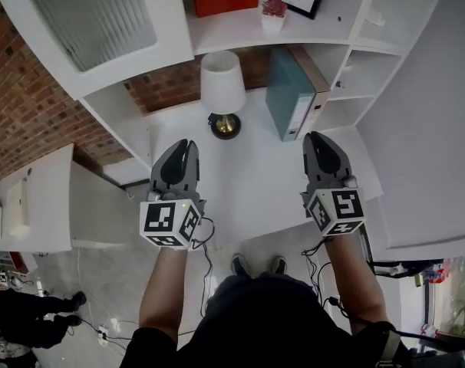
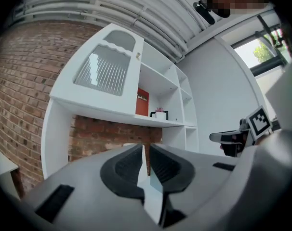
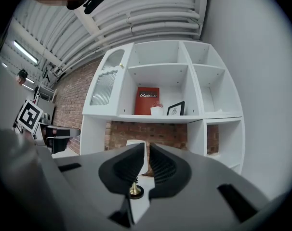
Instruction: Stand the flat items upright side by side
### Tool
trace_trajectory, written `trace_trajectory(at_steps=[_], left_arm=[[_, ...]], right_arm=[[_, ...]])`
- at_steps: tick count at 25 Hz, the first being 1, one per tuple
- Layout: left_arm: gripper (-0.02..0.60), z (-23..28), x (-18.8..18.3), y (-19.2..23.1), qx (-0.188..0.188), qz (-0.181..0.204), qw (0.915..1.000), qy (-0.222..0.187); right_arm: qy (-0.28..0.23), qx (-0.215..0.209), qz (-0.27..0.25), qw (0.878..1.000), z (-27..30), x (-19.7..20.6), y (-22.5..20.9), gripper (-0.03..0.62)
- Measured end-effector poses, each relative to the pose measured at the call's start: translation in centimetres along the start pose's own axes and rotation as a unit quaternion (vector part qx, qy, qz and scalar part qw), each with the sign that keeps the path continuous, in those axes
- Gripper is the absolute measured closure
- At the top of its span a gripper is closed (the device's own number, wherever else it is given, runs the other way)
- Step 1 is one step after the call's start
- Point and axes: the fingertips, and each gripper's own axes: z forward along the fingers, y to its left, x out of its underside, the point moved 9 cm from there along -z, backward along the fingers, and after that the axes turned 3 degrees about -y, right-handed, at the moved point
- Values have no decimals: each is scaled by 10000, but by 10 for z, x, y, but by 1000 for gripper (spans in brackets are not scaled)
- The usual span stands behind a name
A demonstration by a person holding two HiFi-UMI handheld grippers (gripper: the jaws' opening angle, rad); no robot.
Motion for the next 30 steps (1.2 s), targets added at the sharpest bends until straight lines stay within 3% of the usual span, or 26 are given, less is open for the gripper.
trace_trajectory(at_steps=[7, 26, 30], left_arm=[[538, -11, -20, -24, -267, 128, 9991, -317], [538, -16, -15, -74, -875, 326, 9956, -119], [538, -13, -15, -80, -884, 188, 9958, -154]], right_arm=[[-92, -224, -43, 9997, -13, -4, -20, 585], [-323, -797, -119, 9962, -21, -1, -66, 594], [-336, -852, -117, 9957, -20, -1, -73, 594]])
